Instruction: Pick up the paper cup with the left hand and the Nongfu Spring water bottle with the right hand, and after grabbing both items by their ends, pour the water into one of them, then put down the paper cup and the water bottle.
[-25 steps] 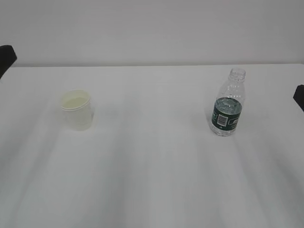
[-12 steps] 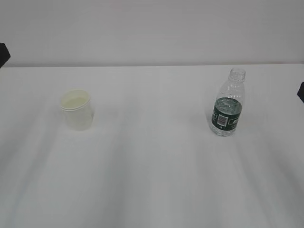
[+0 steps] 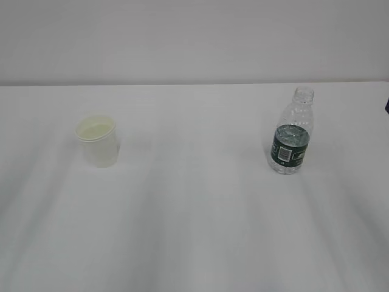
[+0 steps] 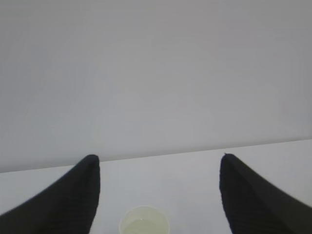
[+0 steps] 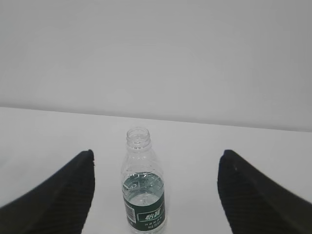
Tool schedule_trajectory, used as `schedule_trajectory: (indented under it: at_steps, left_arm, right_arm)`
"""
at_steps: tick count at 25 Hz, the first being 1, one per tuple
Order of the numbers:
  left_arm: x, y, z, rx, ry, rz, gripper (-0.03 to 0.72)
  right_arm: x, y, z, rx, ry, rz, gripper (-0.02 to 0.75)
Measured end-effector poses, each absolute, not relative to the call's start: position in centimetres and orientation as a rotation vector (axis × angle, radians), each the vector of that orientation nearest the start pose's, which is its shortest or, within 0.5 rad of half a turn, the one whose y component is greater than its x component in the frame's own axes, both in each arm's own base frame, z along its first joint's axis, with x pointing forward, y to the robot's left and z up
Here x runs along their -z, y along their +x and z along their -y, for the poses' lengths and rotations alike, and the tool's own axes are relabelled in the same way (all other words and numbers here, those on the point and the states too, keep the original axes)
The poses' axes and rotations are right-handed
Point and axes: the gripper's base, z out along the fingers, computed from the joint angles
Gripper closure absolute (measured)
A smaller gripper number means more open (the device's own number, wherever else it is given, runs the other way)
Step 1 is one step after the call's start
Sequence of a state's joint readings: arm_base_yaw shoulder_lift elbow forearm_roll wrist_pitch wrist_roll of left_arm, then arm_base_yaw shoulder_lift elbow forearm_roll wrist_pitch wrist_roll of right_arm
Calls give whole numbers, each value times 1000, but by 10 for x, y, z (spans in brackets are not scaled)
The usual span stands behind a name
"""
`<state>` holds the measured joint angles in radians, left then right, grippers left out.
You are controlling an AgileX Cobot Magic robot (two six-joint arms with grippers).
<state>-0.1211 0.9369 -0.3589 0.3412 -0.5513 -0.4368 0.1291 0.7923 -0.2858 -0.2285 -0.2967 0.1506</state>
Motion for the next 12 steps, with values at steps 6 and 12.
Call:
schedule_trajectory:
  at_steps: [6, 12]
  left_arm:
    - [-285, 171, 35, 316, 128, -1535, 141]
    - [-292, 160, 33, 296, 123, -1516, 141]
  right_arm:
    - [-266, 151, -24, -95, -200, -1688, 150]
    - [-276, 145, -23, -69, -210, -1679, 150]
